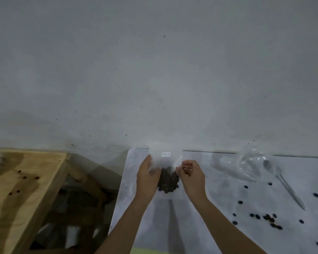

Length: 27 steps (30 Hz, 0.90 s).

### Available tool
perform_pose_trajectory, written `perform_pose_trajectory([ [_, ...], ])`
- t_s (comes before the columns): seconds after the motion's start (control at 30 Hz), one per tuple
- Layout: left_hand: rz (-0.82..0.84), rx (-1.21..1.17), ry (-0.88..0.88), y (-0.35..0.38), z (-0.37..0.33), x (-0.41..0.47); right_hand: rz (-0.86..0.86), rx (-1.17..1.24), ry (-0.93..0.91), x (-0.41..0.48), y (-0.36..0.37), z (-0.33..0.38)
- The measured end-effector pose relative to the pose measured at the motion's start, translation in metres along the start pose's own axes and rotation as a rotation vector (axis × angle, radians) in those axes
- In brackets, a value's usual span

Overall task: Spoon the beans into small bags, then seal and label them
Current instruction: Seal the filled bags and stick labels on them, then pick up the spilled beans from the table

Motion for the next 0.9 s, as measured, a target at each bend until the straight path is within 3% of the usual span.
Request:
perform_pose_trajectory([
  [0.23, -0.019, 0.338, 0.012, 0.023, 0.01, 0.046, 0.306, -0.43, -0.071, 0.03, 0.039, -0.03],
  [0.4, -0.029, 0.501, 0.041, 0.027, 0.017, 0.052, 0.35, -0.478, -0.111, 0.027, 0.043, -0.036],
  [0.53, -0.122, 0.613, 0.156, 0.025, -0.002, 0.047, 0.252, -0.407, -0.121, 0.029, 0.018, -0.026],
  [0.63, -0.127, 0.518, 0.354, 0.042, -0.037, 0.02, 0.079, -0.383, -0.129, 0.025, -0.027, -0.021],
  [0.77, 0.105, 0.391, 0.505, 0.098, -0.046, -0.027, -0.138, -0.421, -0.077, -0.002, -0.102, -0.035],
  [0.9, 0.329, 0.511, 0.51, 0.151, 0.001, -0.058, -0.248, -0.498, 0.083, -0.056, -0.164, -0.076],
])
Point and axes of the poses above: each hand's wrist, its own x-axis towards the middle knuckle, its own y-axis out of the palm, z = x × y, the point moved 8 cm from there along x, towards the middle knuckle, and after that the axes turned 4 degrees about -y, right-handed, at the moved point
